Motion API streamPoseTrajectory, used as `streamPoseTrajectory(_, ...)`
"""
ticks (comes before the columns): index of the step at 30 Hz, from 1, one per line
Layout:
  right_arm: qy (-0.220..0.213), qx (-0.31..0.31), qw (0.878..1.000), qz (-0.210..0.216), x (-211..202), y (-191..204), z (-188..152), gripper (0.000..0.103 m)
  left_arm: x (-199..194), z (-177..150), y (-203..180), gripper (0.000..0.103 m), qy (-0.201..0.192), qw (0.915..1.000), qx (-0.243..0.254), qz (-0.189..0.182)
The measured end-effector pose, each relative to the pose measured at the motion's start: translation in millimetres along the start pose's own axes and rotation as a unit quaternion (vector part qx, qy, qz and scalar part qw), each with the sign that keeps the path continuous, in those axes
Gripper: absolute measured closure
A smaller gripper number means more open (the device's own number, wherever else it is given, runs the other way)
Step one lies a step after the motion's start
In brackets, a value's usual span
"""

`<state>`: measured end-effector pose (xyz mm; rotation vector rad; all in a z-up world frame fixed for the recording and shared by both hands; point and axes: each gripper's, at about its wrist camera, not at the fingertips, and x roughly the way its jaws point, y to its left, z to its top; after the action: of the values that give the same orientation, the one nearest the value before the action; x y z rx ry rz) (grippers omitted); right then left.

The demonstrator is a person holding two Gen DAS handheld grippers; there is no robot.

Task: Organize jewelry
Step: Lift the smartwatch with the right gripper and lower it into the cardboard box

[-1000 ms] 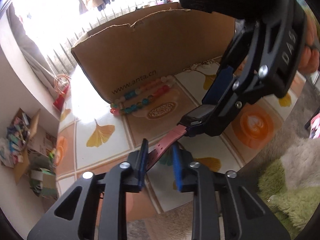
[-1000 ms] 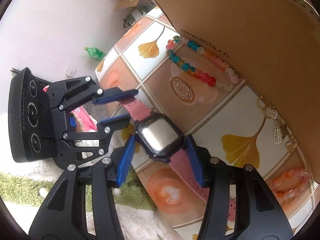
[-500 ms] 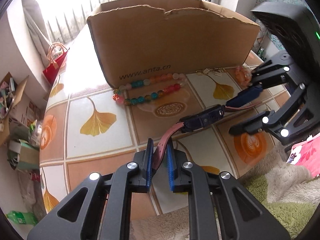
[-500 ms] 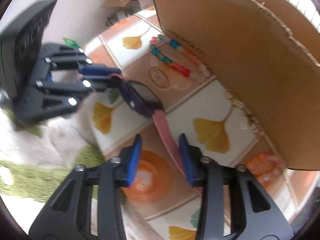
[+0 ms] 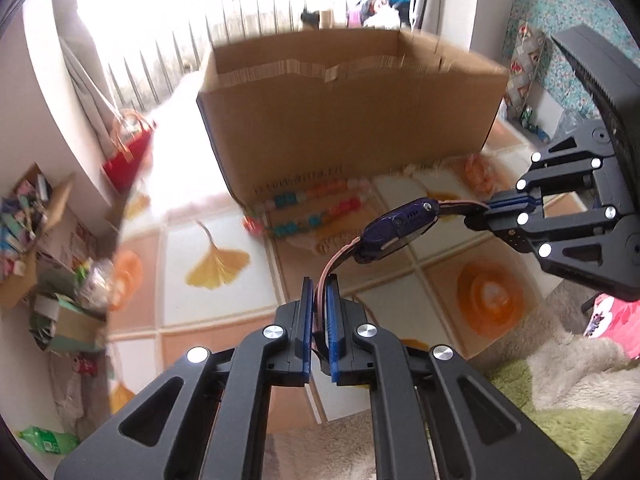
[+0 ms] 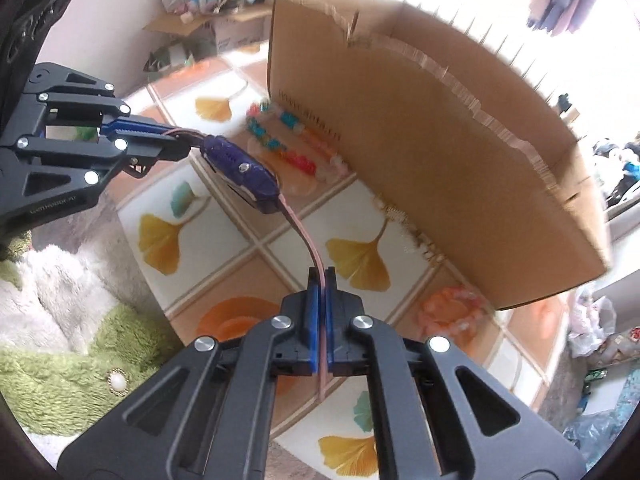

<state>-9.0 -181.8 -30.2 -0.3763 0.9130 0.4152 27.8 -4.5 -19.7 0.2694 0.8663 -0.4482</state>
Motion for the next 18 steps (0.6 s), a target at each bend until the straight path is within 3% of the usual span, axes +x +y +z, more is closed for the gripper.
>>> streamPoseTrajectory(6, -0.076, -0.004, 0.996, -0.048, -53, 4, 15, 0.101, -53, 29, 0, 0.096, -0.072, 0.9972, 0.013, 0.019)
streamPoseTrajectory(10, -0.138, -0.012, 0.987, -0.085, -92, -16, 40, 0.101, -86, 69, 4, 0.096, -0.135, 0.9898, 0.033, 0.033)
streamPoseTrajectory(13, -0.160, -0.013, 0.982, -0.096, -95, -40, 74, 0.101, -94, 114, 13, 0.096, -0.163, 0.9856, 0.038, 0.026)
streamPoseTrajectory(15, -0.152, -0.002, 0.985, -0.079, -90, -65, 92, 0.101, -83, 141, 21, 0.096, -0.156, 0.9870, 0.038, 0.011)
streamPoseTrajectory(18, -0.104, 0.033, 0.994, -0.030, -58, -110, 120, 0.101, -37, 185, 39, 0.096, -0.092, 0.9954, 0.021, -0.014)
